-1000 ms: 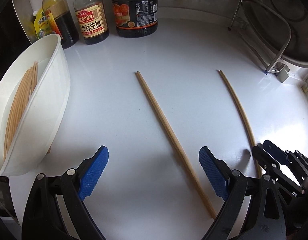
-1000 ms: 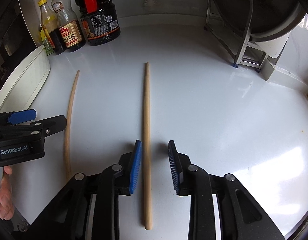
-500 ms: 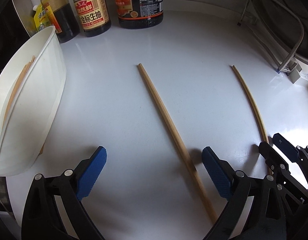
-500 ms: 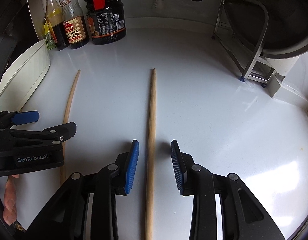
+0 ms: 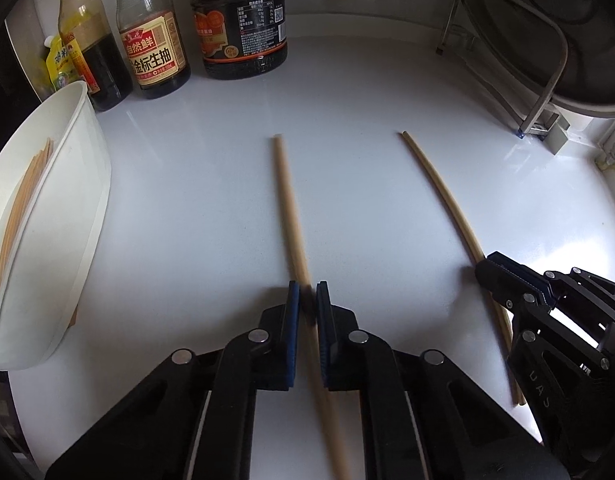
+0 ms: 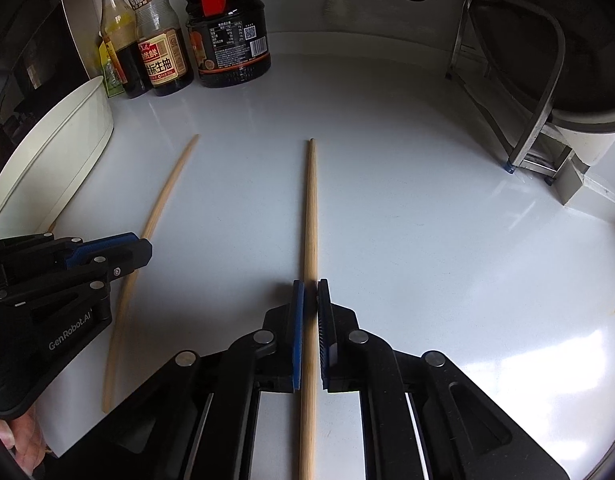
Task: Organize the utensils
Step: 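Lift and carry both held chopsticks over the white basin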
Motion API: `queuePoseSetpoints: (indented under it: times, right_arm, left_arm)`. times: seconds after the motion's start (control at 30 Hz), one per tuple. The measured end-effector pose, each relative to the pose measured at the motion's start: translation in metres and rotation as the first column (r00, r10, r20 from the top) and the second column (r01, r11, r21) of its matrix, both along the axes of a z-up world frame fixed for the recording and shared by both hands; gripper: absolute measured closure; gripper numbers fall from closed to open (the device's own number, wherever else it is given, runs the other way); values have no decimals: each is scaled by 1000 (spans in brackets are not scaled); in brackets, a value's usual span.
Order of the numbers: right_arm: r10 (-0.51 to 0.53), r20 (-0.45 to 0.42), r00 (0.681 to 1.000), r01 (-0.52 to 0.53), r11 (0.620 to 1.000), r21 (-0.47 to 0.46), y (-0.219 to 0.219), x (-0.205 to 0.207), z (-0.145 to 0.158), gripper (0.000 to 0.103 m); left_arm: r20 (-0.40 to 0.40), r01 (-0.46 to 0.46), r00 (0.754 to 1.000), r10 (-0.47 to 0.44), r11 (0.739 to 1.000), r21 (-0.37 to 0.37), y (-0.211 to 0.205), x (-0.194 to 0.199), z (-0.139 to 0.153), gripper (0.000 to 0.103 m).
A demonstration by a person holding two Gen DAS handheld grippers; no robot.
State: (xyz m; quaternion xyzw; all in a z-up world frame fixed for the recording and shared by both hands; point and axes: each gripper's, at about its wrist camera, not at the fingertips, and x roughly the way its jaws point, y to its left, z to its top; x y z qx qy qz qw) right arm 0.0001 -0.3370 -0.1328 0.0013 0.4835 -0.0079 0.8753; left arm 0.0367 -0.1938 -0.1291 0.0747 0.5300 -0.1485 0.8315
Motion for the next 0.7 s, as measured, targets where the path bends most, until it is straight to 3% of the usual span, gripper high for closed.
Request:
queuePoseSetpoints:
  times: [0.13, 0.27, 0.47, 0.57, 0.7]
  right_arm:
    - [-30, -13, 999, 30, 999, 45, -1, 2, 2, 97]
    - [-57, -2, 998, 57, 994, 92, 2, 5, 16, 97]
    - [-33, 96, 995, 24, 995, 93, 31, 19, 68, 97]
    - [6, 155, 988, -22, 994, 103, 57, 30, 95, 97]
    - [83, 212, 974, -108, 988, 109, 105, 51, 121, 97]
  left_arm:
    - [-47, 9, 999, -11, 999, -47, 13, 5, 3, 96]
    - [-32, 5, 999, -8, 995, -99, 30, 11, 21, 96]
    - [62, 8, 998, 5, 980, -198, 64, 23, 81, 96]
    - [124, -8, 992, 33, 980, -199, 88, 32, 109, 96]
    - [138, -74, 985, 100, 980, -185, 138, 48, 131, 96]
